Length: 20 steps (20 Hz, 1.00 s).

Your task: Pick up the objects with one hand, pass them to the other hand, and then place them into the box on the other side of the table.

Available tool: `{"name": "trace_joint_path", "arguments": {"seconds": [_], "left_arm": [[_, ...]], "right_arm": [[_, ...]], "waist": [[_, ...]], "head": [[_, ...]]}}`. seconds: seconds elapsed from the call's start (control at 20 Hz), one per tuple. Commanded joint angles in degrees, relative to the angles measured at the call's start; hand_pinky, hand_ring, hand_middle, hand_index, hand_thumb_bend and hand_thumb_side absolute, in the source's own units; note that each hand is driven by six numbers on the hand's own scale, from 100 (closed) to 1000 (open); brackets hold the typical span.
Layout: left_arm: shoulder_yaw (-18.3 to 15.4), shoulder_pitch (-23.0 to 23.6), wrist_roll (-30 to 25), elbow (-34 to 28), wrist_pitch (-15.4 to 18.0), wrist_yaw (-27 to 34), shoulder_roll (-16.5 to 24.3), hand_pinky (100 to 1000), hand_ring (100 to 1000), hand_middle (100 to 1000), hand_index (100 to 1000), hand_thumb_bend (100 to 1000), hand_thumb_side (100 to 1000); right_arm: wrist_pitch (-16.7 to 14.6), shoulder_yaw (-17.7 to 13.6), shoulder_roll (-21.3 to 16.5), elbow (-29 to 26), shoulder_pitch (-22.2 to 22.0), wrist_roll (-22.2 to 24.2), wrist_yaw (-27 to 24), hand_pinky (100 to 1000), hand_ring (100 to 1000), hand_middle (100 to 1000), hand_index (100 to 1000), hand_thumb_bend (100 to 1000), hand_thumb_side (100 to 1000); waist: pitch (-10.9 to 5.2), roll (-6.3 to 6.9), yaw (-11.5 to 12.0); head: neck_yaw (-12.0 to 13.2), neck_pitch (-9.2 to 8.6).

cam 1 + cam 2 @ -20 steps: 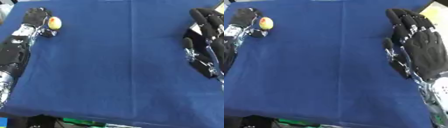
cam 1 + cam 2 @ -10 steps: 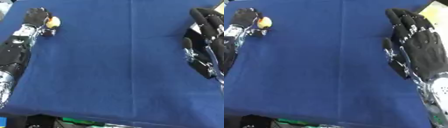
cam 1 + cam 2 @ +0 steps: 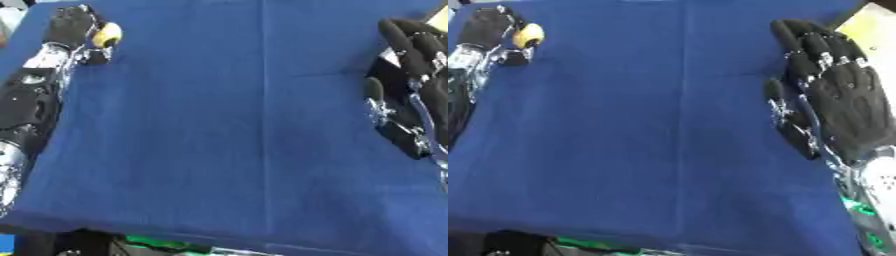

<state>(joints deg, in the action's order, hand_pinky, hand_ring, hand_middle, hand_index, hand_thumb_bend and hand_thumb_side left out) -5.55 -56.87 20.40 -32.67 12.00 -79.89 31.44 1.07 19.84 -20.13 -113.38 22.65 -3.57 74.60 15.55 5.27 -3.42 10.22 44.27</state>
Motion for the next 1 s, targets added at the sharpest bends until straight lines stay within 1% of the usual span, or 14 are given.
{"name": "trace_joint_path", "arguments": {"seconds": [0.05, 0.3, 0.45, 0.55, 0.75, 0.8, 1.0], "left_arm": [[1.3, -0.7, -1.3, -6.0, 4.6, 3.7, 0.9, 596, 398, 378, 436, 100, 227], [5.3, 0.8, -4.5, -15.3, 11.7, 10.3, 0.5, 595, 392, 371, 429, 100, 221], [8.6, 1.9, -6.6, -20.9, 15.7, 14.3, -0.2, 593, 387, 365, 424, 100, 230], [10.9, 2.3, -8.6, -24.3, 18.1, 17.4, -0.9, 592, 385, 363, 422, 100, 238], [15.0, 2.6, -13.6, -29.2, 21.5, 23.1, -3.3, 588, 379, 355, 416, 100, 244], [15.9, 2.5, -15.1, -29.9, 22.3, 24.4, -4.1, 586, 377, 354, 413, 100, 244], [18.9, 1.9, -20.4, -32.4, 24.3, 28.2, -7.7, 583, 371, 348, 407, 100, 244]], "right_arm": [[-0.3, -0.1, -1.7, -1.2, 0.3, 0.4, -0.1, 821, 871, 883, 1000, 100, 100], [-1.1, 0.3, -3.1, -1.2, 0.1, 0.8, 0.0, 827, 868, 886, 1000, 100, 100], [-1.7, 0.9, -4.1, -1.2, 0.2, 1.2, -0.2, 836, 867, 892, 1000, 100, 100], [-2.5, 1.5, -4.9, -1.2, 0.4, 1.5, -0.6, 842, 866, 895, 1000, 191, 100], [-4.5, 2.8, -6.4, -1.2, 1.5, 2.1, -1.9, 855, 862, 900, 1000, 258, 100], [-4.9, 3.0, -6.7, -1.2, 1.8, 2.2, -2.1, 859, 861, 901, 1000, 295, 100], [-6.4, 3.8, -7.7, -1.2, 3.1, 2.4, -2.9, 867, 856, 902, 1000, 358, 100]], "waist": [[-1.97, 0.06, 0.4], [-3.35, 0.33, 1.3], [-4.15, 0.31, 1.9], [-4.50, 0.20, 2.2], [-4.81, -0.14, 2.8], [-4.87, -0.25, 2.9], [-4.95, -0.68, 3.5]], "head": [[-0.9, -0.15], [-2.7, -0.15], [-3.9, -0.15], [-4.4, -0.15], [-5.2, -0.15], [-5.4, -0.15], [-6.0, -0.15]]}}
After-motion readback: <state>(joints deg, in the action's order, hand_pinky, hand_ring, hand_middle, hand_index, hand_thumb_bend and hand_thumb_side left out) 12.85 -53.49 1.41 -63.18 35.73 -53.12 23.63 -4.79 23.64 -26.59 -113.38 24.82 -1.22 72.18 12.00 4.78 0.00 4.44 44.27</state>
